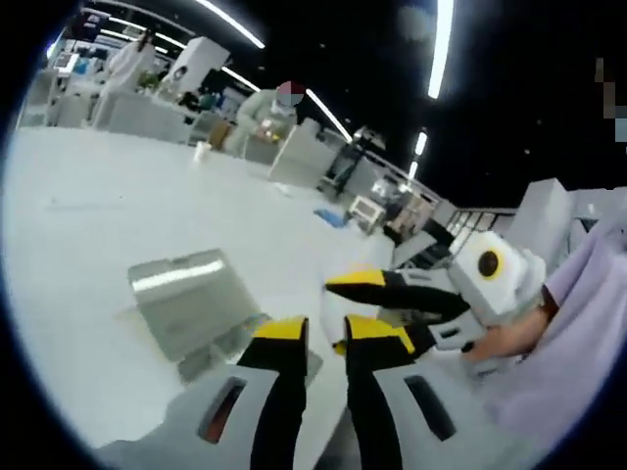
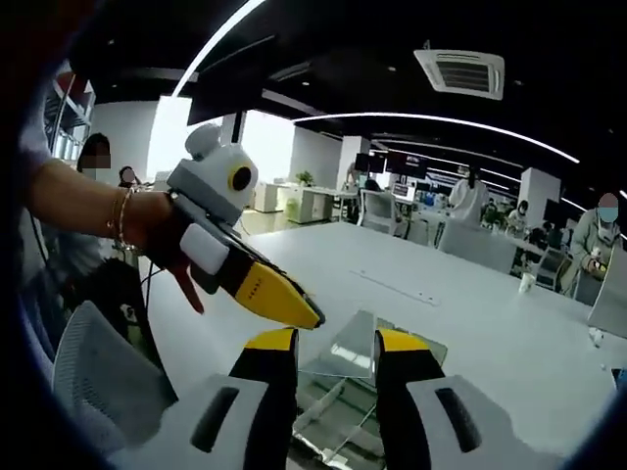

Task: Insert the divider into the dual guide fixture by aligning both edges with the guide slots and pushing it downward to the bottom, including one-sided entry, uneven engagement, binding, and posture correction.

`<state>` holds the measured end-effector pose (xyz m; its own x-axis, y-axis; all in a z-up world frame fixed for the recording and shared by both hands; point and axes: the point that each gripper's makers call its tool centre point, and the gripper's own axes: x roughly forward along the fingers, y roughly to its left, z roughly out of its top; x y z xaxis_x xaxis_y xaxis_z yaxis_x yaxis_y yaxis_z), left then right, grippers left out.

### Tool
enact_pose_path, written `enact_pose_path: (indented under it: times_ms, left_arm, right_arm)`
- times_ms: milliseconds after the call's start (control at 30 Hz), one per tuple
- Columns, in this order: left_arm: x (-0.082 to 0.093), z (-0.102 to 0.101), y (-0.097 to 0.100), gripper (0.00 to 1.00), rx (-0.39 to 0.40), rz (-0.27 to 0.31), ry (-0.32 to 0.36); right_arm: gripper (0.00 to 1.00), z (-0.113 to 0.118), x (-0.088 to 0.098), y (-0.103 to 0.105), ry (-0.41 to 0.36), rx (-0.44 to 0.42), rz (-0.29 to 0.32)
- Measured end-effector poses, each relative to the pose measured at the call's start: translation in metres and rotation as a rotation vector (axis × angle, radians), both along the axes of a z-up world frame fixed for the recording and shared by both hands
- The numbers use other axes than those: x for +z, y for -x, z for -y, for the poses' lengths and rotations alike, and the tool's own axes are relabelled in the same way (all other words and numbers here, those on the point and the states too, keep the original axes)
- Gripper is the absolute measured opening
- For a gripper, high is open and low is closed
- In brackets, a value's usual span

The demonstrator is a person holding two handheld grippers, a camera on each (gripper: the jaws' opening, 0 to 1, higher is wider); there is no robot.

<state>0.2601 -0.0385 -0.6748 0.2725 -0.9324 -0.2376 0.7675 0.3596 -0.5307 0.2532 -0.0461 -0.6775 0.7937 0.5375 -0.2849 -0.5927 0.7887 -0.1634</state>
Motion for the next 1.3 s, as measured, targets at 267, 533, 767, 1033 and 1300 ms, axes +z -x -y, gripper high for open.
enact_pose_path:
  times_ms: [267,533,767,1033,1300]
  left_arm:
    - [-0.0022,0.0027,0.0006,0.05,-0.005,-0.038,0.005]
    - [0.0005,0.0001,0.0034,0.03,-0.02,-0.023,0.009]
    - [-0.0021,-0.0014,0.0011,0.01,-0.006,-0.055,0.012]
    - [-0.0016,-0.0005,0.0012,0.0,-0.004,-0.063,0.018]
    - [0.0044,-0.006,-0.0039,0.0,0.015,-0.064,0.035]
  right_arm:
    - [0.26,-0.0057,-0.0023,0.0048,0.027,0.017,0.018]
    - [0.26,-0.0025,0.0005,0.0027,0.04,0.013,0.041]
    - [0.26,-0.0033,0.0009,0.0014,0.055,0.016,0.048]
    - [0.27,-0.0039,0.0016,-0.0005,0.109,0.036,0.083]
    - [0.32,-0.0037,0.006,-0.0005,0.146,0.109,0.094]
